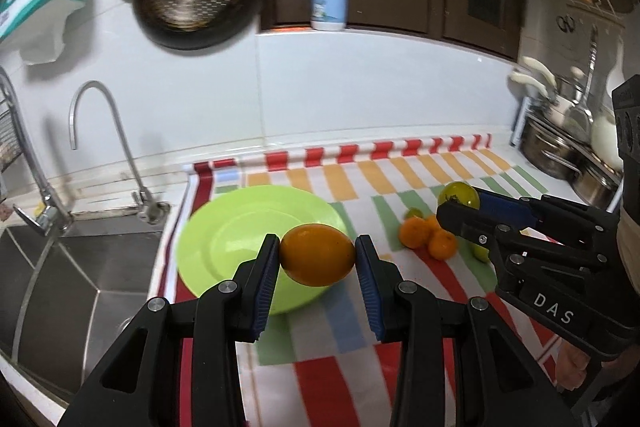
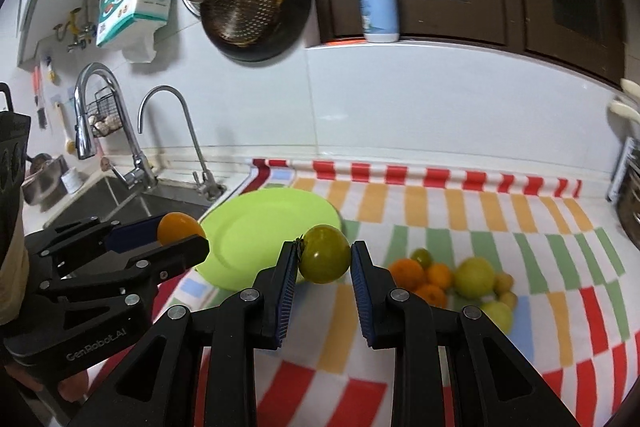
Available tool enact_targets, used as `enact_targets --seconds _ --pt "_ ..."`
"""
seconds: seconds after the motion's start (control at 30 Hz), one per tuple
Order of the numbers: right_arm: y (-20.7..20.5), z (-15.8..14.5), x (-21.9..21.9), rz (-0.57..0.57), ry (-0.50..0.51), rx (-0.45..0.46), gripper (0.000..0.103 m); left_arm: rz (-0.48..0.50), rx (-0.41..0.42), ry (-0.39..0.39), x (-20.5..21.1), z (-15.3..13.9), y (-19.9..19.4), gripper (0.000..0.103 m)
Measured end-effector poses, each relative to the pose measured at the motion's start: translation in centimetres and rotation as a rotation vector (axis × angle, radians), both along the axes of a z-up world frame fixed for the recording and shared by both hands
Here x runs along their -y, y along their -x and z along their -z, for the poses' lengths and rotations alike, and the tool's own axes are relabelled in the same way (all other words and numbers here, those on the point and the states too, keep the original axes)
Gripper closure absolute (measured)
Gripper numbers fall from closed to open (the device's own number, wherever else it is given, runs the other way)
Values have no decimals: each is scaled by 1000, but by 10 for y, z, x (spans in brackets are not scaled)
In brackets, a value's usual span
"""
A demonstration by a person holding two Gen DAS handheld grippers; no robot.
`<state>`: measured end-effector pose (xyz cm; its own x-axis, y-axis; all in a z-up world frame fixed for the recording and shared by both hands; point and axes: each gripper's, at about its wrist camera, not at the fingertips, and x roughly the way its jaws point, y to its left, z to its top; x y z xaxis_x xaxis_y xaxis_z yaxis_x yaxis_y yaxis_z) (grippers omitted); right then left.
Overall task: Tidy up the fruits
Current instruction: 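Carry the mandarin and small green fruit over the lime-green plate with both grippers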
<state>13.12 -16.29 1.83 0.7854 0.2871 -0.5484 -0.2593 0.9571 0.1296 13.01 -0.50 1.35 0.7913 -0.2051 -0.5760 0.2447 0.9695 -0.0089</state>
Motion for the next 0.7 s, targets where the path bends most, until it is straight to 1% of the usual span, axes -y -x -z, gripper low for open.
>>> enact_targets --seconds 0.33,0.47,0.7 --pt "-52 5 -30 -73 -26 -34 75 -68 -4 4 -25 7 -31 65" --pt "-78 13 -41 -89 -29 -69 75 -92 -14 1 -36 14 -54 65" --pt "-127 36 -60 -96 -32 -144 75 -128 -71 0 -60 33 -101 65"
